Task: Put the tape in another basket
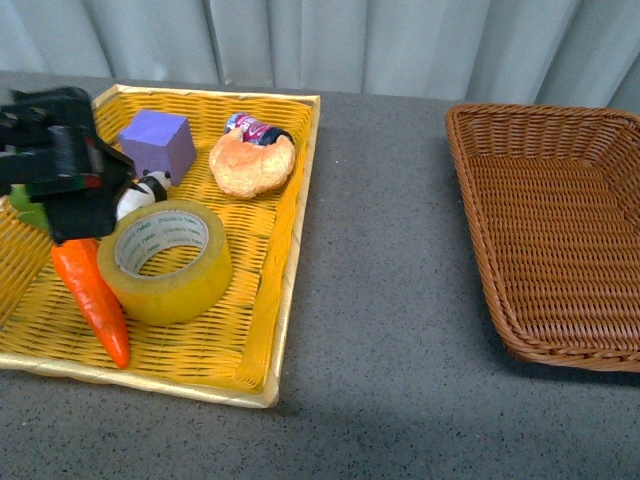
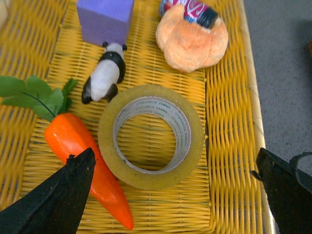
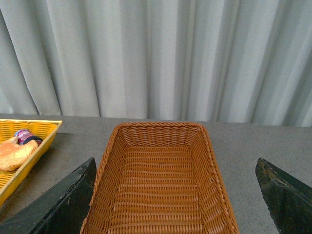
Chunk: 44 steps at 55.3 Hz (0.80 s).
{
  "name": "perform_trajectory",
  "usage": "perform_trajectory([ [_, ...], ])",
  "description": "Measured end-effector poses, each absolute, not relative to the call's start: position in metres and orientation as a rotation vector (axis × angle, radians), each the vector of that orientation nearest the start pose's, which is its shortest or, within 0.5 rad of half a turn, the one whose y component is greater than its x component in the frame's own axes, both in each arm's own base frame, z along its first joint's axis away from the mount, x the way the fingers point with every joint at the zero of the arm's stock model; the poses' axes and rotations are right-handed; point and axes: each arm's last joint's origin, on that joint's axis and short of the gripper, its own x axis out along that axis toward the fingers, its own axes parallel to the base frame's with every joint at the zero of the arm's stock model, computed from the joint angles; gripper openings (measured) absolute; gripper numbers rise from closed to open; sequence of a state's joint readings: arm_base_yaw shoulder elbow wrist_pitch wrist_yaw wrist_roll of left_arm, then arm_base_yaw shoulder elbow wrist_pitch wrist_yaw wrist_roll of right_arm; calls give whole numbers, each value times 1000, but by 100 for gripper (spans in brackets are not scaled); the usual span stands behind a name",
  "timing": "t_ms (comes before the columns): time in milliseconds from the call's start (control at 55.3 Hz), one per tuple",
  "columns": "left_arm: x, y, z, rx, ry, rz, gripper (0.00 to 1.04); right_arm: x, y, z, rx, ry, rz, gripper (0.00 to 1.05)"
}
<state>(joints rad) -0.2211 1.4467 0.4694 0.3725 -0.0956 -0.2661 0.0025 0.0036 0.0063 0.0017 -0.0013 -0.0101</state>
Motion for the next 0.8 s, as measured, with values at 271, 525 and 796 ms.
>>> perform_trajectory([
  [271, 278, -64, 120, -125, 723, -30, 98, 98, 0, 166, -10, -4, 4, 96],
  [525, 295, -60, 94, -117, 804, -21, 98, 98, 0, 166, -10, -4, 4, 96],
  [796, 306, -47, 77, -122, 873, 61, 98, 98, 0, 166, -10, -4, 4, 96],
])
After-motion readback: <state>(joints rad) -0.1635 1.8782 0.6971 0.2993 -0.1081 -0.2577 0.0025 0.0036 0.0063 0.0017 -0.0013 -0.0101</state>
